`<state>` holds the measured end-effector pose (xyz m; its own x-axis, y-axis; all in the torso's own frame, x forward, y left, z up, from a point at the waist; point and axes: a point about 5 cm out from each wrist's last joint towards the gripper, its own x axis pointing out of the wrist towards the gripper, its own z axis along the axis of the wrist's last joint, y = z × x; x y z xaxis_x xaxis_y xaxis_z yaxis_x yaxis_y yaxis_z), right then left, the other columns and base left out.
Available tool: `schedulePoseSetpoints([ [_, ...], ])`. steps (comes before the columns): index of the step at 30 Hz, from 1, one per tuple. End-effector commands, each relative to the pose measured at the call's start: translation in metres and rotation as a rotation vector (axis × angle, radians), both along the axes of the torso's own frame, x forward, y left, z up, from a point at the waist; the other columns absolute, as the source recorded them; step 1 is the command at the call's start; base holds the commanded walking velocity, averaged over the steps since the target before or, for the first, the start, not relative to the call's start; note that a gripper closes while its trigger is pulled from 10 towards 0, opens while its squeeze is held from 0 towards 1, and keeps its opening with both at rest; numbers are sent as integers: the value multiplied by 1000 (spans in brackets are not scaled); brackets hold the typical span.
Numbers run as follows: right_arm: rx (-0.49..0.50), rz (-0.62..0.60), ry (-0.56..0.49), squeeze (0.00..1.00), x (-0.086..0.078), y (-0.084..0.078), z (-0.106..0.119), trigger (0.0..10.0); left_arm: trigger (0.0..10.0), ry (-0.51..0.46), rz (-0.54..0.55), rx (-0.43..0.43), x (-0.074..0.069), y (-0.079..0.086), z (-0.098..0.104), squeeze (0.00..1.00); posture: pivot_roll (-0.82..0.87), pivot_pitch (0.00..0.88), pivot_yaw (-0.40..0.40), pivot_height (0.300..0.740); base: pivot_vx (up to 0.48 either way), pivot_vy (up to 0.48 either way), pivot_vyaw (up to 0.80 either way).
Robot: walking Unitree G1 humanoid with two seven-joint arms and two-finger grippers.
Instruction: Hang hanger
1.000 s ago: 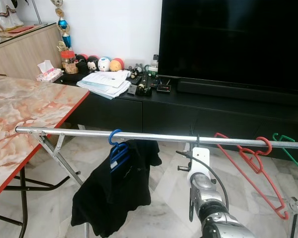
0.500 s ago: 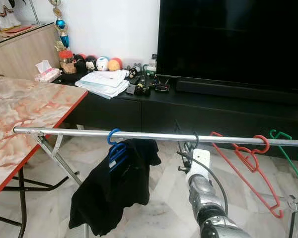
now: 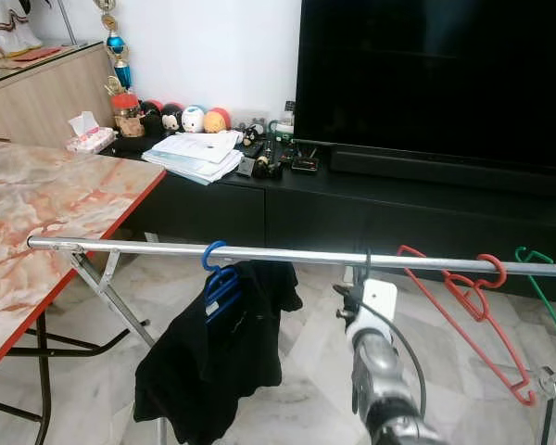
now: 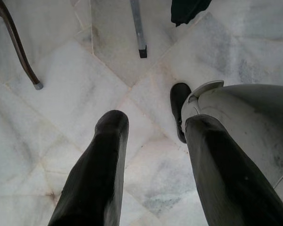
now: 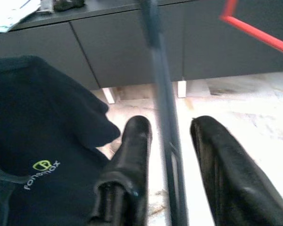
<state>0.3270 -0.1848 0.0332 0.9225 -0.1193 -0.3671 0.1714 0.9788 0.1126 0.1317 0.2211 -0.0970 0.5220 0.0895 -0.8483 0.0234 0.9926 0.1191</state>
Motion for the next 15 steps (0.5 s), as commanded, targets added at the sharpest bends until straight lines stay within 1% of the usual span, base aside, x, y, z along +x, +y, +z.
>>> schedulePoseSetpoints([
  [1, 4, -11, -62, 1000, 4, 0, 8, 10000, 10000, 36, -28, 5, -6, -2, -3, 0, 125, 3, 17, 740, 0, 0, 0],
  [4, -37, 5, -111, 1000, 2, 0, 10, 10000, 10000, 40, -31, 1, -6, -5, -4, 0, 123, 5, 14, 740, 0, 0, 0],
  [5, -62, 20, -147, 1000, 1, 1, 13, 10000, 10000, 40, -31, 0, -6, -7, -4, 0, 124, 5, 12, 740, 0, 0, 0],
  [6, -62, 20, -147, 1000, 1, 1, 13, 10000, 10000, 40, -31, 0, -6, -7, -4, 0, 124, 5, 12, 740, 0, 0, 0],
  [7, -83, 32, -185, 1000, 0, 1, 15, 10000, 10000, 41, -30, 0, -6, -7, -4, 0, 124, 6, 7, 740, 0, 0, 0],
  [9, -89, 34, -198, 1000, -1, 1, 16, 10000, 10000, 41, -30, 0, -6, -7, -4, 0, 124, 6, 7, 740, 0, 0, 0],
  [12, -91, 38, -272, 1000, -7, 1, 19, 10000, 10000, 43, -28, 0, -8, -6, -4, 0, 121, 1, 4, 740, 0, 0, 0],
  [14, -90, 40, -277, 1000, -8, 1, 19, 10000, 10000, 43, -27, 1, -8, -6, -4, 0, 120, 0, 5, 740, 0, 0, 0],
  [15, -86, 50, -295, 1000, -12, 3, 18, 10000, 10000, 48, -30, 3, -10, -4, -5, 0, 113, 0, 7, 740, 0, 0, 0],
])
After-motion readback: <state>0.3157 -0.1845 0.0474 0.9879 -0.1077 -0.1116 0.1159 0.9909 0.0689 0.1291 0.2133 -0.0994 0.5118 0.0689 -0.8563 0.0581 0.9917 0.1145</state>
